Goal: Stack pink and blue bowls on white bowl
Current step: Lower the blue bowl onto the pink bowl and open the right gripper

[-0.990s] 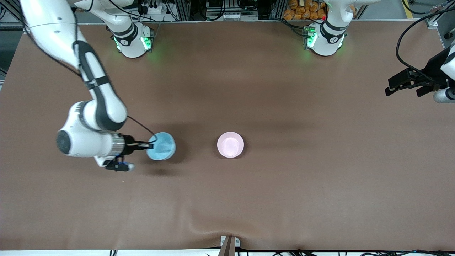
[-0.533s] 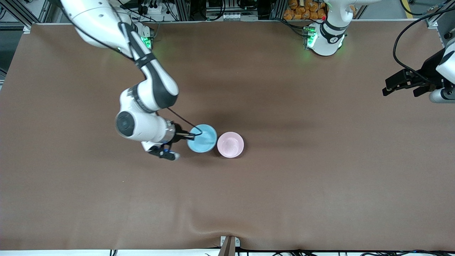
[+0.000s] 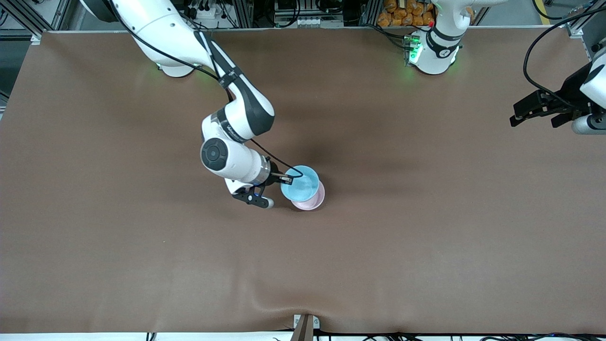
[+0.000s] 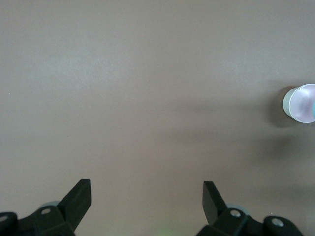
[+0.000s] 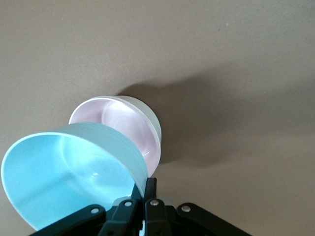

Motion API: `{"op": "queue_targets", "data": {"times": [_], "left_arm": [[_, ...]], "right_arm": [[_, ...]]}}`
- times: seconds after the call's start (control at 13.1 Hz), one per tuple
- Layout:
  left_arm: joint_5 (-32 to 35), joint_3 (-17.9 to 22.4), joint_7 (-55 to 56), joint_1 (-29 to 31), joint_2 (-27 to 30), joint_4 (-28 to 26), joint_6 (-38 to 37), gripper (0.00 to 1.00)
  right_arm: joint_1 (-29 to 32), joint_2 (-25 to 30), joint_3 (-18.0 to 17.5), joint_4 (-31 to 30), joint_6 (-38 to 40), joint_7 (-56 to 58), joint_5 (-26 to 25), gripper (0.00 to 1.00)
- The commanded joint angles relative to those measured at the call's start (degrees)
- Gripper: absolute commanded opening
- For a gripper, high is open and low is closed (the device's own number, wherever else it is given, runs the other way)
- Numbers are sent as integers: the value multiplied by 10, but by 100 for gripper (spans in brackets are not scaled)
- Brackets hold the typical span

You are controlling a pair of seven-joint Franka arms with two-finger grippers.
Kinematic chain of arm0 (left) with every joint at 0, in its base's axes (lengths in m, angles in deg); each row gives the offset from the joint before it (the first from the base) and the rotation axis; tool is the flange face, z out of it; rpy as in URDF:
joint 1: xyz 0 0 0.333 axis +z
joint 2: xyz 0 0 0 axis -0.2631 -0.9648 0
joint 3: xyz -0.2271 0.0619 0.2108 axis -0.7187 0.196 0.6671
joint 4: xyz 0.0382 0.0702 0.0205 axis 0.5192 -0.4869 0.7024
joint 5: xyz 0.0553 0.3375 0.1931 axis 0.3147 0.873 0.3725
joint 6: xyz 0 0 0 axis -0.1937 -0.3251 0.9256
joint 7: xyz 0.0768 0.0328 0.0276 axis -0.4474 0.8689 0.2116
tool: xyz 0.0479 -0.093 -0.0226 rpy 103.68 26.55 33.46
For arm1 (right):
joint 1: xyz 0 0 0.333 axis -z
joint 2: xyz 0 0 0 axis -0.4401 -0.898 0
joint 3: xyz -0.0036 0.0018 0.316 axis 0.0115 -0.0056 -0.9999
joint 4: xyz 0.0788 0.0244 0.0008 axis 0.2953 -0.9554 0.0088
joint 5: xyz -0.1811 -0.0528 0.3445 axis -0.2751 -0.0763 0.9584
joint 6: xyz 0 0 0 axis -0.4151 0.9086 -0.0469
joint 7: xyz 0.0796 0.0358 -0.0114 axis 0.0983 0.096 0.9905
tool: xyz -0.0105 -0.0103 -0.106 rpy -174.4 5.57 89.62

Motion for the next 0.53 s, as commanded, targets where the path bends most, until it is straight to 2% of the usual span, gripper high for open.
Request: {"op": "queue_targets", "data": {"times": [0.0,0.46], "left_arm": [[15,-1,0,1,15,-14,11,100],[17,-2,1,-5,11,-5,7,100]], "right_arm": [[-3,-26,8,39,6,-15,-9,0],[-11,-57,8,65,8,-43,-11,0]]}}
